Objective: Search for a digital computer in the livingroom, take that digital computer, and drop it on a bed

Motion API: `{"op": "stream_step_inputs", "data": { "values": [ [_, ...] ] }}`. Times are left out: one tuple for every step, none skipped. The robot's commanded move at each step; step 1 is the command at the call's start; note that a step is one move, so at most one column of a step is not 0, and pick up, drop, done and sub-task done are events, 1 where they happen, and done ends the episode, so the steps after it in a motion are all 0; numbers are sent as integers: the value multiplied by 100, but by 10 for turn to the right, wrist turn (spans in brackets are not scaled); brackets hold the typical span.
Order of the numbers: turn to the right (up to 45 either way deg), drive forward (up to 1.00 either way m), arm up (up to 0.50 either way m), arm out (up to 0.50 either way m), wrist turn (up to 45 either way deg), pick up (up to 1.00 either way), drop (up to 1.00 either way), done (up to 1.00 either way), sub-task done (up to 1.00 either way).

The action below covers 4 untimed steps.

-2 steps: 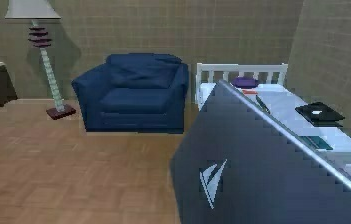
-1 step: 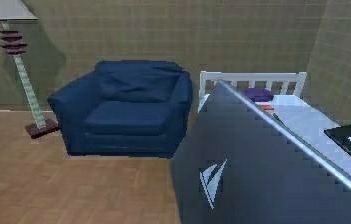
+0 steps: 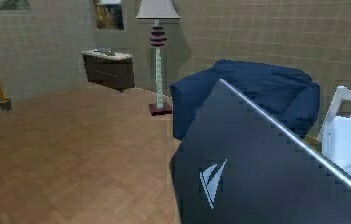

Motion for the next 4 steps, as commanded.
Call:
{"op": "stream_step_inputs", "data": {
  "values": [
    [0,85,0,0,0,0,0,0,0],
    [330,0,0,0,0,0,0,0,0],
    [0,45,0,0,0,0,0,0,0],
    [450,0,0,0,0,0,0,0,0]
  ]
}}
